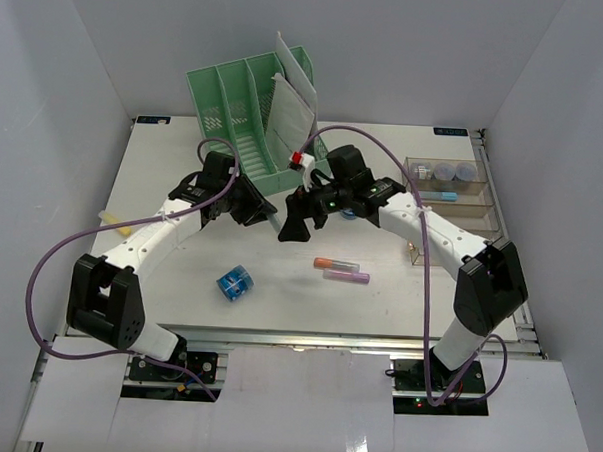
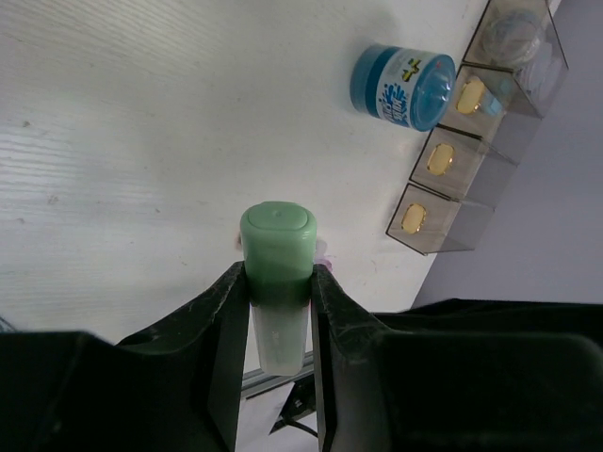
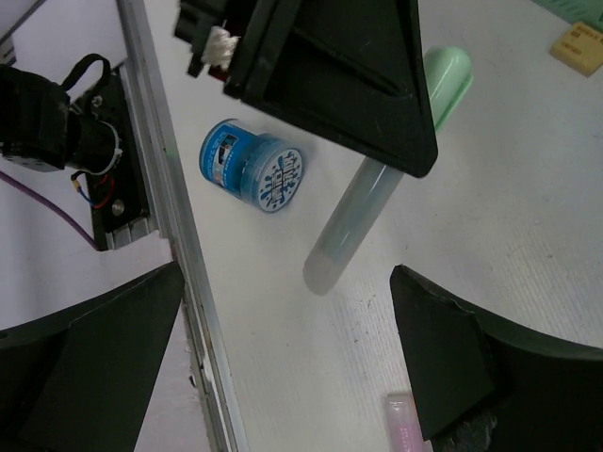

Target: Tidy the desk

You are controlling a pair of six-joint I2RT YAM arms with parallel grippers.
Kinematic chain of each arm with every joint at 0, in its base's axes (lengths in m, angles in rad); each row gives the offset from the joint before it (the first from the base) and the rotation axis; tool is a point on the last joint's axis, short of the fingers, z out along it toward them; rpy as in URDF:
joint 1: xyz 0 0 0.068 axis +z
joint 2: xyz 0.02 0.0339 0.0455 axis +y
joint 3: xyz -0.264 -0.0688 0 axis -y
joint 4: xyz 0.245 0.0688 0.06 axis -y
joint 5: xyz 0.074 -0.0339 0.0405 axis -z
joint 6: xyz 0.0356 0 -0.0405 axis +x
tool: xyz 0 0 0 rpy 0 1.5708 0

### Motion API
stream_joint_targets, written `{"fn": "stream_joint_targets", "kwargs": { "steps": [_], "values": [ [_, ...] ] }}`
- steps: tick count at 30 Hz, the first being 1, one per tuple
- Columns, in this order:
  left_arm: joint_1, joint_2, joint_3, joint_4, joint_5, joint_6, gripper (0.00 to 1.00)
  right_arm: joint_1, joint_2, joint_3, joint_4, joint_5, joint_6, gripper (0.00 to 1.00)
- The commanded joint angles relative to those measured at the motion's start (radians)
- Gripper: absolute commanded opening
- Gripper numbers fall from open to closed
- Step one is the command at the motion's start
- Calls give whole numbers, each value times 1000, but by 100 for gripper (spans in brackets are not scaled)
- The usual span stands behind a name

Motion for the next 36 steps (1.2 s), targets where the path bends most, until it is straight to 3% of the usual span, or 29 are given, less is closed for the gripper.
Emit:
{"fn": "stream_joint_targets", "kwargs": {
  "steps": [1, 6, 9, 13, 14, 16, 20, 24, 27, 31, 36],
  "values": [
    [-20, -3, 33, 70, 15, -37, 5, 16, 21, 31, 43, 177, 76, 98],
    [-37, -6, 10, 105, 35, -57, 5, 20, 78, 62, 46, 209, 92, 91],
    [-41, -9, 4, 113, 39, -62, 5, 24, 102, 66, 51, 200, 95, 77],
    [-42, -12, 4, 120, 42, -62, 6, 24, 123, 72, 60, 119, 92, 47],
    [-41, -12, 4, 119, 42, -62, 6, 24, 124, 74, 64, 106, 91, 35],
    [-42, -12, 1, 123, 37, -62, 11, 24, 125, 74, 65, 85, 80, 25],
    [-41, -8, -5, 132, 31, -55, 43, 22, 105, 56, 63, 78, 48, 11],
    [-42, -16, -1, 147, 19, -2, 72, 16, 63, 22, 49, 89, -41, 8],
    [-36, -60, 2, 138, -92, 62, 89, 2, 16, -18, -17, 135, -180, 8],
    [-27, -166, -26, 150, -229, 208, 98, -96, -70, -129, -58, 183, -382, 8],
    [-13, -376, -127, 219, -272, 517, 98, -406, -206, -228, -83, 175, -550, 8]
  ]
}}
